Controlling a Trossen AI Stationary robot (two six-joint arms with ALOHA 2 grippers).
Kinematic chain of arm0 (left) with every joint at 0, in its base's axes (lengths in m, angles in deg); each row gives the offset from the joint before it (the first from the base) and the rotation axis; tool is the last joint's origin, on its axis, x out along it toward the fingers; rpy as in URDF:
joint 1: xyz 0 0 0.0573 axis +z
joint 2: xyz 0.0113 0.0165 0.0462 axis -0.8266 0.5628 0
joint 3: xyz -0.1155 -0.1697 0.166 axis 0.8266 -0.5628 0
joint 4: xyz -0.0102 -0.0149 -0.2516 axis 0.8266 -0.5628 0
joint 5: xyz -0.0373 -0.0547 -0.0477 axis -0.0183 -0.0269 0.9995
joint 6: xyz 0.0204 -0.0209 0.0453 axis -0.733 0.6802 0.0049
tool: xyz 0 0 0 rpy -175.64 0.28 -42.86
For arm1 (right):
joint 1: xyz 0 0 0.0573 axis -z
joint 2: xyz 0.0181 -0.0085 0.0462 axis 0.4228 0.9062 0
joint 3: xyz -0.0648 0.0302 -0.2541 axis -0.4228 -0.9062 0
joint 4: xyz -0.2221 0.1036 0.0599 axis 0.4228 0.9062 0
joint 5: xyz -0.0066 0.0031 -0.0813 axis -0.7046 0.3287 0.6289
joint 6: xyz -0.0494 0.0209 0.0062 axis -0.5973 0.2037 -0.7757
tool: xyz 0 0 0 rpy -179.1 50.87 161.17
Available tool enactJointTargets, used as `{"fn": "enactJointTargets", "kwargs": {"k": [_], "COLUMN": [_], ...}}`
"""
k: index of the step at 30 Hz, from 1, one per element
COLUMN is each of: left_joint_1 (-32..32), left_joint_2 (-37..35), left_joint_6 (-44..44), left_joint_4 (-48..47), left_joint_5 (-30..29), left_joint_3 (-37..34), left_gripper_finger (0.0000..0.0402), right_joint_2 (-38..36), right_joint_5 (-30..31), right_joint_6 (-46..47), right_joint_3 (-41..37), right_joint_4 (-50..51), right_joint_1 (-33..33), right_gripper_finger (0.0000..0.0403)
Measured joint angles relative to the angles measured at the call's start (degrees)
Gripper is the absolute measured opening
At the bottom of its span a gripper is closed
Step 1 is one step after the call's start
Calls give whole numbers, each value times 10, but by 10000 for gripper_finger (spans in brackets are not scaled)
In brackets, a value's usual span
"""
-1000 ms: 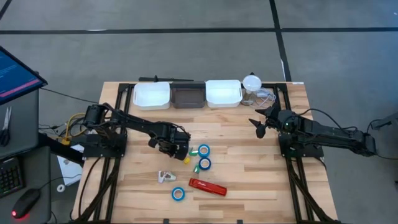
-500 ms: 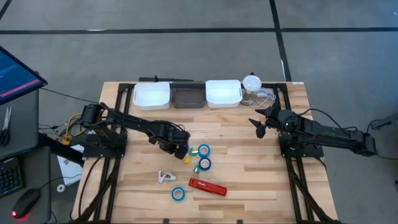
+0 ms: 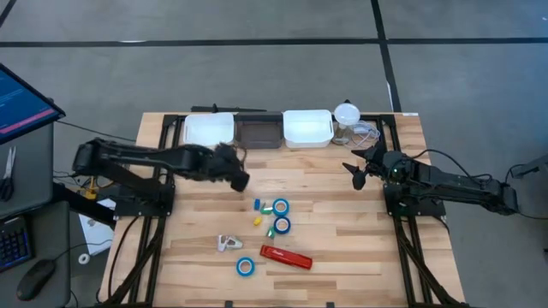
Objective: Pick and place Stapler, Stapler remover, tape
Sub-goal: Put the pink staple remover into the left white bin
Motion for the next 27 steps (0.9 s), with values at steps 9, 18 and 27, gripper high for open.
{"fn": "enactJointTargets", "kwargs": {"k": [9,18,27], "left_joint_1": [135,307,377], "left_joint_2": [-73,-23,83], "left_joint_6": [-141,-216,-239], "left_joint_4": [2,2,6], "left_joint_5": [-87,-16,28], "left_joint_3": [0,0,0], "left_gripper_finger": [2,2,2], "right_joint_2": [0,0,0], "right_joint_5": [3,28,28], "right_joint_6": [0,0,0], "right_joint_3": [0,0,0], "right_joint_4": [0,1,1], "right_joint_1": [0,0,0], "right_gripper_finger": [291,291,291]}}
